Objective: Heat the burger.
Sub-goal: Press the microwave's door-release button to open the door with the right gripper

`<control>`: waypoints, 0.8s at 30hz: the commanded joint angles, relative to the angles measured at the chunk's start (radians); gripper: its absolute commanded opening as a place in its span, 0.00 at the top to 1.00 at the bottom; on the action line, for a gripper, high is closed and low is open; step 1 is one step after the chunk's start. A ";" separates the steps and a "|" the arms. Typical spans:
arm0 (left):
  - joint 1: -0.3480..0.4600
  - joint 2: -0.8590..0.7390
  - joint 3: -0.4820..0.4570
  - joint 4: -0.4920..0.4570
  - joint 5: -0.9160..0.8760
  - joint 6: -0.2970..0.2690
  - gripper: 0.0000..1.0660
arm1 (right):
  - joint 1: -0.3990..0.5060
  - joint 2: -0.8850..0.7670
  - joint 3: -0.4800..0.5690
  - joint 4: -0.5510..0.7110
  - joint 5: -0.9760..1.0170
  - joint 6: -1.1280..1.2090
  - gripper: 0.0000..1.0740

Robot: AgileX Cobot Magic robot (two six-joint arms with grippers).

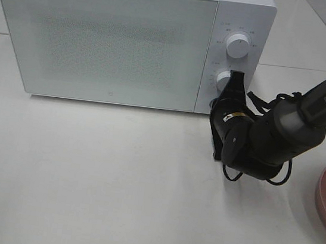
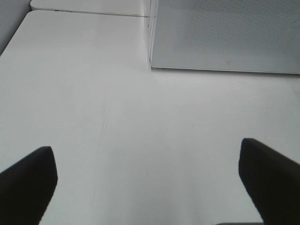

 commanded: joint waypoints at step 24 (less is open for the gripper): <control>0.001 -0.016 0.000 -0.008 -0.015 0.002 0.08 | -0.006 0.038 -0.157 0.024 -0.167 -0.053 1.00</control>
